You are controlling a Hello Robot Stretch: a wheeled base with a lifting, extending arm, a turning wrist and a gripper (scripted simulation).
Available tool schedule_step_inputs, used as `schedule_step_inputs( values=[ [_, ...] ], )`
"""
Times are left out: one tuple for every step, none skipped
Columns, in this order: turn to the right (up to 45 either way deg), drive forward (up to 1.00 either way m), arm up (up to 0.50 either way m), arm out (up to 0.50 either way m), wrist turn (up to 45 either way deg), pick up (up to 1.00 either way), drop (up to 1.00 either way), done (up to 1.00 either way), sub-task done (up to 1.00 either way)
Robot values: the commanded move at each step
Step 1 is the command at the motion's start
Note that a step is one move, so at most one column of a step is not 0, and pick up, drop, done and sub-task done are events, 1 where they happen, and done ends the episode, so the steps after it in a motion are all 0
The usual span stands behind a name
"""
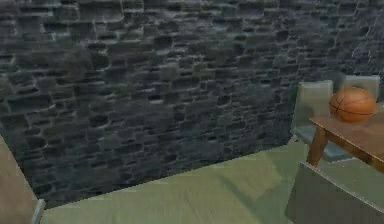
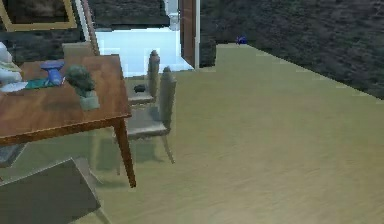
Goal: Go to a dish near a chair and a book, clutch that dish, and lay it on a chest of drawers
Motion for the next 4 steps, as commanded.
schedule_step_inputs(
  values=[
    [0.0, 0.45, 0.00, 0.00, 0.0, 0.00, 0.00, 0.00, 0.00],
    [9.0, 0.00, 0.00, 0.00, 0.0, 0.00, 0.00, 0.00, 0.00],
    [0.0, 0.30, 0.00, 0.00, 0.0, 0.00, 0.00, 0.00, 0.00],
    [24.0, 0.00, 0.00, 0.00, 0.0, 0.00, 0.00, 0.00, 0.00]
  ],
)
